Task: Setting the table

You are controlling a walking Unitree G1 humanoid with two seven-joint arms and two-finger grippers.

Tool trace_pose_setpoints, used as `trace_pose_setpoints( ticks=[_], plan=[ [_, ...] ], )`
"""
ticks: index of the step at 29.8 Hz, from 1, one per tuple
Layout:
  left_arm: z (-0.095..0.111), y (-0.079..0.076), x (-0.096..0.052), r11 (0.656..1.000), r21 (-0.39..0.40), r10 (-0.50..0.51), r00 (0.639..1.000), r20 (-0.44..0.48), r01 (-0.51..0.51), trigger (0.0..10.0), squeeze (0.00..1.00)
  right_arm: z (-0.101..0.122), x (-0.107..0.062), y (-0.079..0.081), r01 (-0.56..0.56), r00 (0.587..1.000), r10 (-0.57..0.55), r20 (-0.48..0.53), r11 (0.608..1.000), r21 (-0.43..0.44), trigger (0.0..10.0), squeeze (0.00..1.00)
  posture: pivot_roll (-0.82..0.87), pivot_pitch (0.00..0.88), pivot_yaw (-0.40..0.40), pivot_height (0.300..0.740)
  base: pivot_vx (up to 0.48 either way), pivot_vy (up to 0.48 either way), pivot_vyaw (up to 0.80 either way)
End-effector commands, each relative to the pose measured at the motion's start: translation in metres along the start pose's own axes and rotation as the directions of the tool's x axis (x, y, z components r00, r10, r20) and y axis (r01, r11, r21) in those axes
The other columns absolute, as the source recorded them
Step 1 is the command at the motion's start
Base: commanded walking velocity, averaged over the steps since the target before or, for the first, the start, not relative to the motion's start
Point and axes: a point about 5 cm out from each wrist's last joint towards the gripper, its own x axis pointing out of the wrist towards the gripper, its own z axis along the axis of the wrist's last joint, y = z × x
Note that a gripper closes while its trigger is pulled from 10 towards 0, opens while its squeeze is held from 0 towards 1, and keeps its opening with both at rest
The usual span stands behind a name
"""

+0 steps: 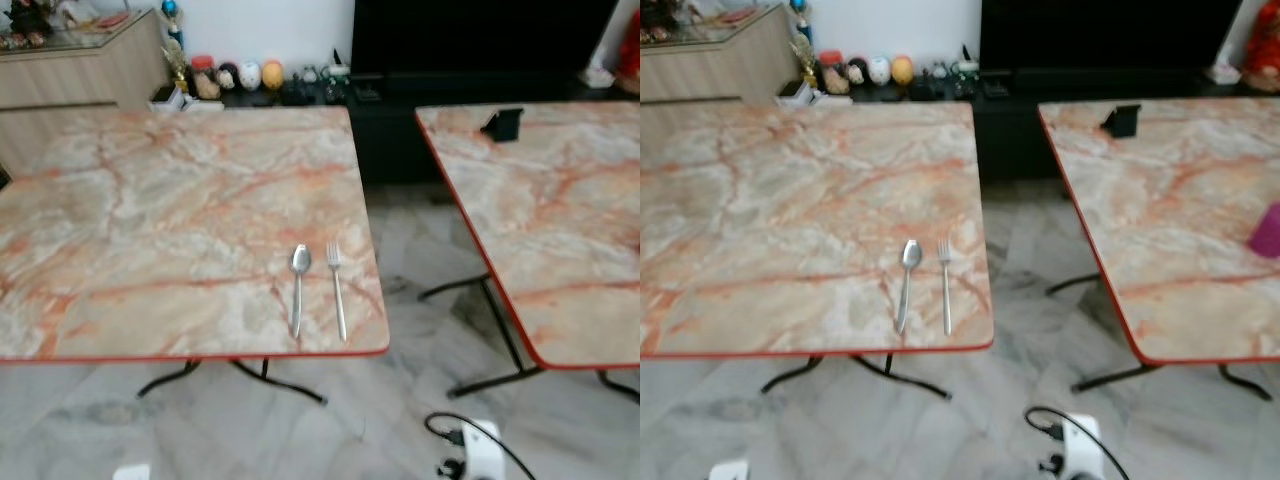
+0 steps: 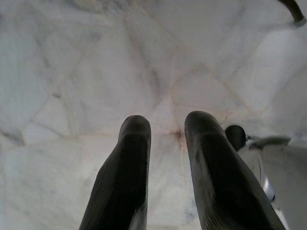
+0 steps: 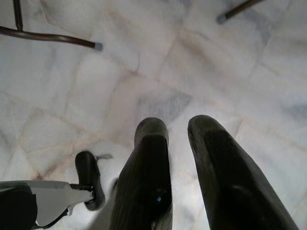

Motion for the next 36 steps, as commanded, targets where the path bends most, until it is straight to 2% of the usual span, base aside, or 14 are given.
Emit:
trace_pose_setpoints(
  ticks=[1,15,36],
  plan=[
    [-0.0015,-0.0024,0.0001,1.000,0.008,-0.005,1.000,-0.011,0.005,10.0,0.00,-0.0021,-0.0010,-0.0060,0.018,1.000,-0.018,-0.005,1.000,0.010,10.0,0.00,-0.05,0.000,0.053,0.740,0.000,0.270,0.00],
    [-0.0017,-0.0021,0.0000,1.000,0.013,-0.001,1.000,-0.011,0.001,10.0,0.00,-0.0023,-0.0011,-0.0063,0.019,1.000,-0.019,-0.005,1.000,0.007,10.0,0.00,-0.04,0.000,0.053,0.740,0.000,0.273,0.00],
    [0.0010,-0.0068,0.0007,1.000,0.026,-0.009,1.000,0.003,0.009,10.0,0.00,-0.0023,-0.0011,-0.0066,0.021,1.000,-0.021,-0.003,1.000,0.008,10.0,0.00,-0.04,0.000,0.051,0.740,0.000,0.000,0.00]
  ],
)
